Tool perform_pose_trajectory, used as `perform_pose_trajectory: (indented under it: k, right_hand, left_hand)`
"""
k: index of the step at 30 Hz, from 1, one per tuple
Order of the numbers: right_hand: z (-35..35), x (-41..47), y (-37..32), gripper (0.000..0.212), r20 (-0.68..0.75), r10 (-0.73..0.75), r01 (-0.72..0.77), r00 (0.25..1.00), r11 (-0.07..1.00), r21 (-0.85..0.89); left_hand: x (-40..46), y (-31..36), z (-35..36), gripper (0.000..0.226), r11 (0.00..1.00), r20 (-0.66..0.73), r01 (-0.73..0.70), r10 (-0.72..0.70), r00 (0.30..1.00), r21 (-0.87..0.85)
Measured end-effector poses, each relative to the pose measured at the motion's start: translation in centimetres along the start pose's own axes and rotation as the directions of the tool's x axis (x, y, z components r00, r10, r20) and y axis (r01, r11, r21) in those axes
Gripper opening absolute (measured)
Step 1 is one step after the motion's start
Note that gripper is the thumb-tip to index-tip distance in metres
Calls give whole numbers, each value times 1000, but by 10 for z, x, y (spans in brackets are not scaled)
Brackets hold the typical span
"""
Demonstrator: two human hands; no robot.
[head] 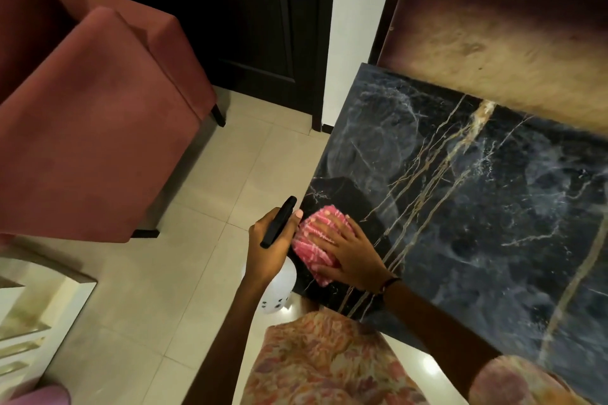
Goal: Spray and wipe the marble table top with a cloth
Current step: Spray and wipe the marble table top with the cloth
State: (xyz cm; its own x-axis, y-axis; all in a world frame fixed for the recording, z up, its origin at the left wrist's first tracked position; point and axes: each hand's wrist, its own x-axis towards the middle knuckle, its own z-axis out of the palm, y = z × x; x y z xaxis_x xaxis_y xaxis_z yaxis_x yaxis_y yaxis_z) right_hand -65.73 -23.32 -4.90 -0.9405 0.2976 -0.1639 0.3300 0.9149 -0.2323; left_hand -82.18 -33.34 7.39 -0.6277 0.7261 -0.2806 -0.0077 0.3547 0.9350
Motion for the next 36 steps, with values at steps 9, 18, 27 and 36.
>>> perform_pose_trajectory:
  k: [9,18,27,36]
  right_hand:
    - [-34,8,87,73,73,73,-70,995,997,-42]
    - [-28,82,52,70,-81,173,-167,982,984,67]
    - [-20,-28,104,72,3,-14,14,1000,1000,-15]
    - [-57,110,122,72,-74,275,-267,959,959,100]
  left_hand:
    - [4,10,15,23,1000,-11,12,-12,1000,11]
    - [14,12,29,18,999,-2,32,-32,999,-23]
    - [29,19,53,18,999,61,35,-33,998,-25]
    - [54,29,79,10,1000,71,-15,16,997,-14]
